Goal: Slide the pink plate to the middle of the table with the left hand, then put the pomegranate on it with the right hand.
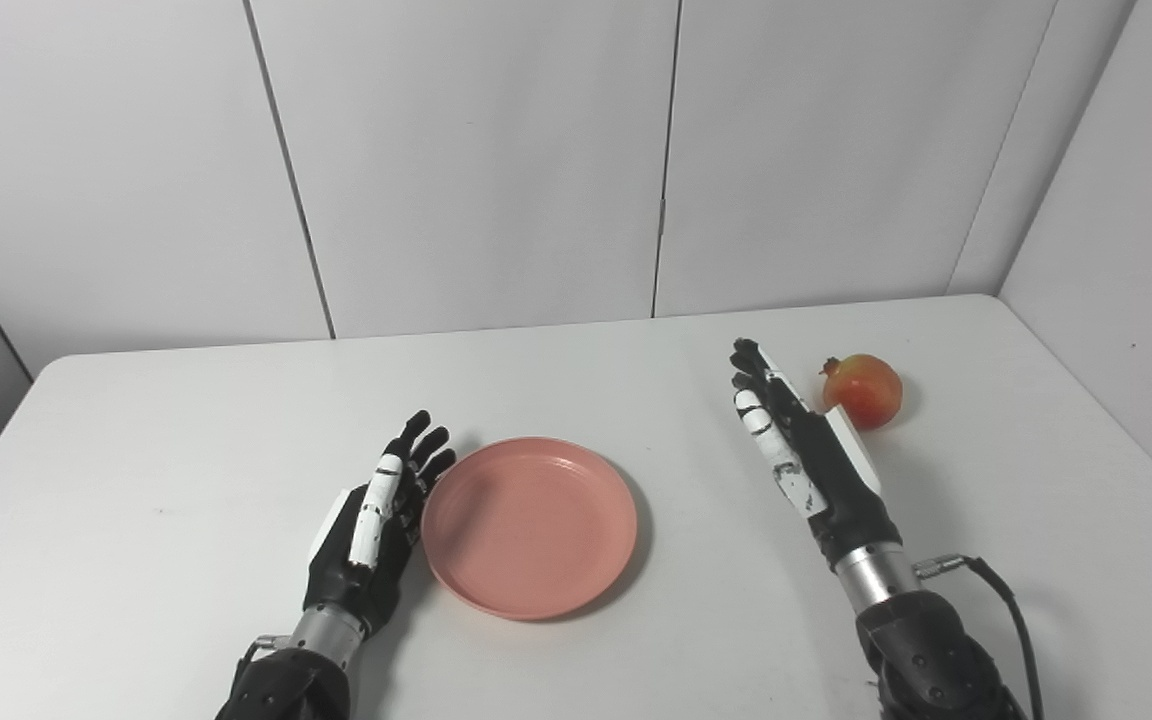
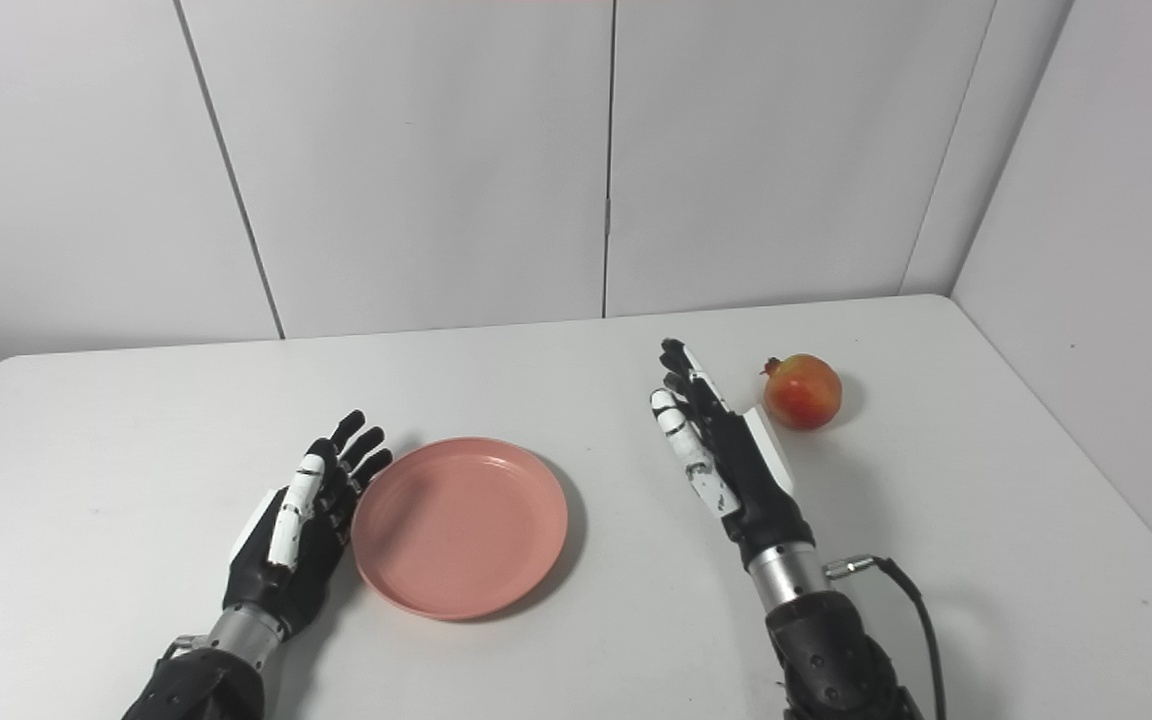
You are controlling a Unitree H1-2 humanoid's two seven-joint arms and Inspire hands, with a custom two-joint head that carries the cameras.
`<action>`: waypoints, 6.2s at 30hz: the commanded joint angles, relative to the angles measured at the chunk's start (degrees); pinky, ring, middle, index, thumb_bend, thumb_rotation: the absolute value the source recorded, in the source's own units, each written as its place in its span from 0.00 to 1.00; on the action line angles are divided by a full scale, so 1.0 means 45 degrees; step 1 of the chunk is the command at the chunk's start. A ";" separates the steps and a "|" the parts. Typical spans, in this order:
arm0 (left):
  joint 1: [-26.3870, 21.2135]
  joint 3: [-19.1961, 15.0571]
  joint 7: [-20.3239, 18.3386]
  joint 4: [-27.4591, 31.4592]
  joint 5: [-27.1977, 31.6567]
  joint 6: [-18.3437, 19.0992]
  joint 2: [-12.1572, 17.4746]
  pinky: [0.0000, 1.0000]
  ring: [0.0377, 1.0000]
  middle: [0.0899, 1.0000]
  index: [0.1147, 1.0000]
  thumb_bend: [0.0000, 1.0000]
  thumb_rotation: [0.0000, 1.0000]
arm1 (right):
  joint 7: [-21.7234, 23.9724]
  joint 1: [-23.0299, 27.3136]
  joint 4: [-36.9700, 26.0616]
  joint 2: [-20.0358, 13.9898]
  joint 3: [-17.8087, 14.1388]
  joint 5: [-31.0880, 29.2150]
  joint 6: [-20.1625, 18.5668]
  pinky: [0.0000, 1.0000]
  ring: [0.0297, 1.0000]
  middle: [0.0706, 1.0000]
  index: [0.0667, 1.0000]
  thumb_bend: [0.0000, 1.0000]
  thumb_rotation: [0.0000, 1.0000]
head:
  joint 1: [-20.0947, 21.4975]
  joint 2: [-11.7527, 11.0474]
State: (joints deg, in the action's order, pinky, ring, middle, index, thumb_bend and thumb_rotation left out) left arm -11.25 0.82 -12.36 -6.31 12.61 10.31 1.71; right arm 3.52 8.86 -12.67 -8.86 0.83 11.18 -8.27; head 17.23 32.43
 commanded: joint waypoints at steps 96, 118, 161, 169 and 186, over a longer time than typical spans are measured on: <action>0.0136 -0.0716 -0.0458 -0.0785 0.1124 0.0248 0.0712 0.98 0.96 0.96 0.96 0.36 1.00 | -0.0411 0.3580 0.5013 -0.4118 0.0221 0.5470 -0.1485 0.75 0.86 0.92 0.94 1.00 0.48 | 0.1855 -0.0032; 0.0182 -0.0687 -0.0402 -0.0517 0.1206 0.0514 0.0793 0.99 0.96 0.96 0.95 0.37 1.00 | -0.0394 0.4141 0.6170 -0.4213 0.0566 0.5121 -0.1745 0.75 0.86 0.92 0.93 0.96 0.39 | 0.1855 0.0186; 0.0183 -0.0627 -0.0426 -0.0444 0.1320 0.0545 0.0789 0.99 0.97 0.97 0.96 0.39 1.00 | -0.1272 0.5176 0.8163 -0.4180 0.1012 0.4637 -0.1463 0.60 0.66 0.70 0.69 0.82 0.36 | 0.1705 0.0387; 0.0178 -0.0614 -0.0367 -0.0443 0.1265 0.0544 0.0765 0.98 0.96 0.97 0.96 0.39 1.00 | -0.1499 0.5239 0.8274 -0.4013 0.1064 0.4450 -0.1234 0.48 0.53 0.56 0.57 0.70 0.30 | 0.1661 0.0355; 0.0168 -0.0573 -0.0378 -0.0494 0.1253 0.0422 0.0691 0.99 0.97 0.97 0.97 0.40 1.00 | -0.1497 0.4823 0.6742 -0.3967 0.0847 0.3986 -0.1494 0.22 0.25 0.29 0.34 0.46 0.14 | 0.1500 0.0312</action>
State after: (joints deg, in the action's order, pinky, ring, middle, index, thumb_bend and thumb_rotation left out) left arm -11.38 -1.92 -14.55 -7.07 18.76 10.42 5.03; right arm -1.92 28.53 20.42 -25.86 5.56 29.10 -15.79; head 23.99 33.84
